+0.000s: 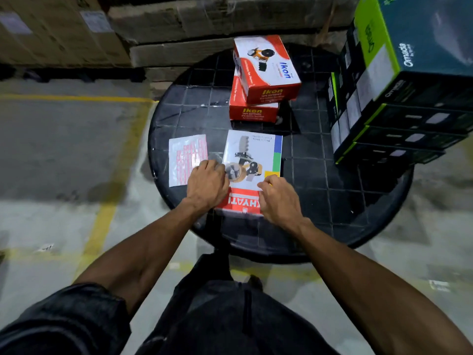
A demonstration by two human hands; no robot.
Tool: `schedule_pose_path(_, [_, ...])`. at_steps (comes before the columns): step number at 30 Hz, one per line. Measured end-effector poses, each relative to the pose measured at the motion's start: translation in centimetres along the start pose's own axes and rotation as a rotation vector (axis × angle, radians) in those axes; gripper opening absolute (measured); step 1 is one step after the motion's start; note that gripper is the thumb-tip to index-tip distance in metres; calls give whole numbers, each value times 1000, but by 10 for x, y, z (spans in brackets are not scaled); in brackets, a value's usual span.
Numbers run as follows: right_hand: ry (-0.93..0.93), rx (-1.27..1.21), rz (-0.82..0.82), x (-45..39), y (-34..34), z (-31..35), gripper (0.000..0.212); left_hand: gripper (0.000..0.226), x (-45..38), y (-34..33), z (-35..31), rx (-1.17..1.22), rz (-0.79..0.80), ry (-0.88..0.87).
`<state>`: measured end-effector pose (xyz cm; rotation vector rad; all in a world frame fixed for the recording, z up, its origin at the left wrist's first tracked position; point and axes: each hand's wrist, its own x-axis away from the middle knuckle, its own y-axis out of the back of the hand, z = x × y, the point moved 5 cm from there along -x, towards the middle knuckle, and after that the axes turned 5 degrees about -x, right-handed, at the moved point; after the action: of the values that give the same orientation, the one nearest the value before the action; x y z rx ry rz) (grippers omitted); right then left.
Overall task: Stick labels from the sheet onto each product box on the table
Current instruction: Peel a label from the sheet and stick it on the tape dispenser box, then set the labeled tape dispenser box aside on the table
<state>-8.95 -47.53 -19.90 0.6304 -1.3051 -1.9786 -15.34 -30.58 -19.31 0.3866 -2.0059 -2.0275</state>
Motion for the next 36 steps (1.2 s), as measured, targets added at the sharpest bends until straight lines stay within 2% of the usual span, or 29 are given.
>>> schedule_pose_path(4, [-197, -102, -81, -54, 16, -29, 26, 36, -66, 7, 11, 45, -15, 7])
schedule_pose_path(8, [-537, -367, -248, -123, 36, -72, 19, 41, -146, 15, 17, 162, -20, -10])
schedule_pose_path(11, [-778, -634, -420, -184, 54, -102, 19, 46, -206, 19, 25, 402, 3, 75])
schedule_pose_path(13, [-872, -767, -509, -223, 61, -122, 35, 50, -241, 20, 32, 605, 48, 193])
schedule_pose_path(16, [-910, -805, -519, -267, 61, -142, 63, 58, -282, 14, 35, 819, 111, 258])
schedule_pose_path(18, [-941, -868, -511, -279, 55, -146, 70, 62, -300, 4, 36, 966, 134, 282])
schedule_pose_path(20, [-966, -1031, -562, -284, 45, -147, 65, 73, -313, -12, 36, 1107, 181, 311])
schedule_pose_path(22, [-974, -1208, -623, -283, 35, -141, 44, 92, -320, -24, 36, 1224, 251, 353])
schedule_pose_path(24, [-970, -1311, -673, -282, 26, -134, 34, 103, -324, -40, 33, 1319, 335, 360])
schedule_pose_path(26, [-952, -1388, -673, -282, 16, -124, 37, 102, -331, -64, 35, 1383, 386, 386])
schedule_pose_path(28, [-955, -1440, -653, -283, 9, -117, 42, 95, -330, -61, 38, 1416, 371, 414])
schedule_pose_path(31, [-945, -1468, -631, -286, 3, -110, 42, 72, -322, -29, 42, 1442, 373, 374])
schedule_pose_path(33, [-910, -1464, -575, -290, 1, -100, 44, 46, -319, -20, 50, 1487, 344, 367])
schedule_pose_path(34, [-896, -1459, -544, -294, 0, -92, 47, 42, -317, -14, 59, 1497, 304, 369])
schedule_pose_path(36, [-855, -1447, -502, -303, -3, -72, 52, 56, -308, -6, 81, 1484, 232, 393])
